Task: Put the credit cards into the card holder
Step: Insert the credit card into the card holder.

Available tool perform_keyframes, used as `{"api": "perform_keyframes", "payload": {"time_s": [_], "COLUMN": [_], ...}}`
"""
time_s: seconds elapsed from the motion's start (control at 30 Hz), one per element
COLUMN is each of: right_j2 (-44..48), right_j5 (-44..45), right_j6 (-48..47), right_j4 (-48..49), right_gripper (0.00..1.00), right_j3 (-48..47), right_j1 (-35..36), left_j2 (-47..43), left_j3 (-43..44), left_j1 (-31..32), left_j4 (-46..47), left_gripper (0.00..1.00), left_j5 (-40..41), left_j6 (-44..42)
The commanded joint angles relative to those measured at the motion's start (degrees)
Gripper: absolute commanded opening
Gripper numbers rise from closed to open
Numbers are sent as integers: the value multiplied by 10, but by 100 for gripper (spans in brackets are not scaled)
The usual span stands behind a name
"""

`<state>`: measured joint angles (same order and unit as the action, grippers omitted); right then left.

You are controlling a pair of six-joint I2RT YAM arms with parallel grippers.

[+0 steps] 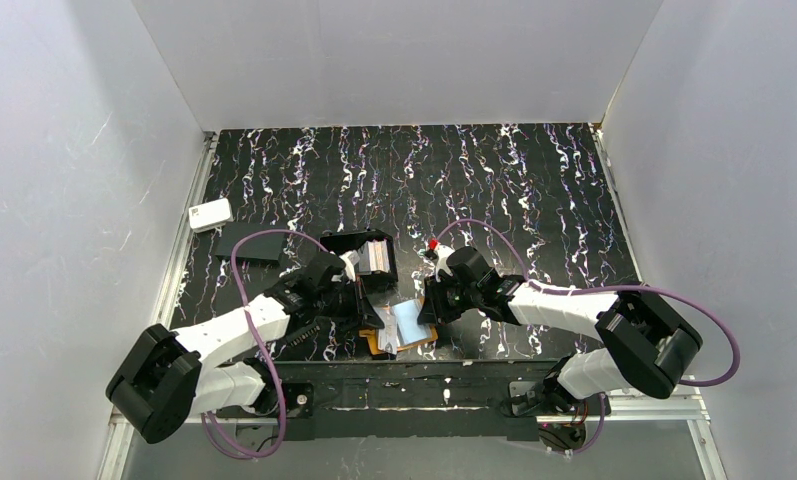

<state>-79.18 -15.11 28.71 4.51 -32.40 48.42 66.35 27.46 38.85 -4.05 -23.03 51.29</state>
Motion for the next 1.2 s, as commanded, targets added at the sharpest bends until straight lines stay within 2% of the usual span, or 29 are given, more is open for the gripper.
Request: {"api": "perform_keyframes", "payload": {"time_s": [0.0, 0.13, 0.53, 0.97, 1.17], "right_j2": [-4, -5, -2, 8, 14], "right_j5": [22, 20, 18, 15, 15], "right_j6": [-11, -10, -5, -1, -1], "right_j4": [-26, -26, -23, -23, -24], "right_gripper": [26, 26, 26, 26, 26], "right_j3": [1, 1, 8, 20, 26], "right_j1": [-3, -3, -3, -3, -3], "left_j2": [4, 19, 13, -5, -23], "left_j3": [-20, -34, -42, -65, -82], "left_j1": [3, 3, 2, 1, -4], "left_j4": [35, 74, 79, 86, 88], "left_gripper": [0, 0, 0, 0, 0], "left_j5": [-7, -12, 16, 47, 74], "left_j6": [8, 19, 31, 112, 121]}}
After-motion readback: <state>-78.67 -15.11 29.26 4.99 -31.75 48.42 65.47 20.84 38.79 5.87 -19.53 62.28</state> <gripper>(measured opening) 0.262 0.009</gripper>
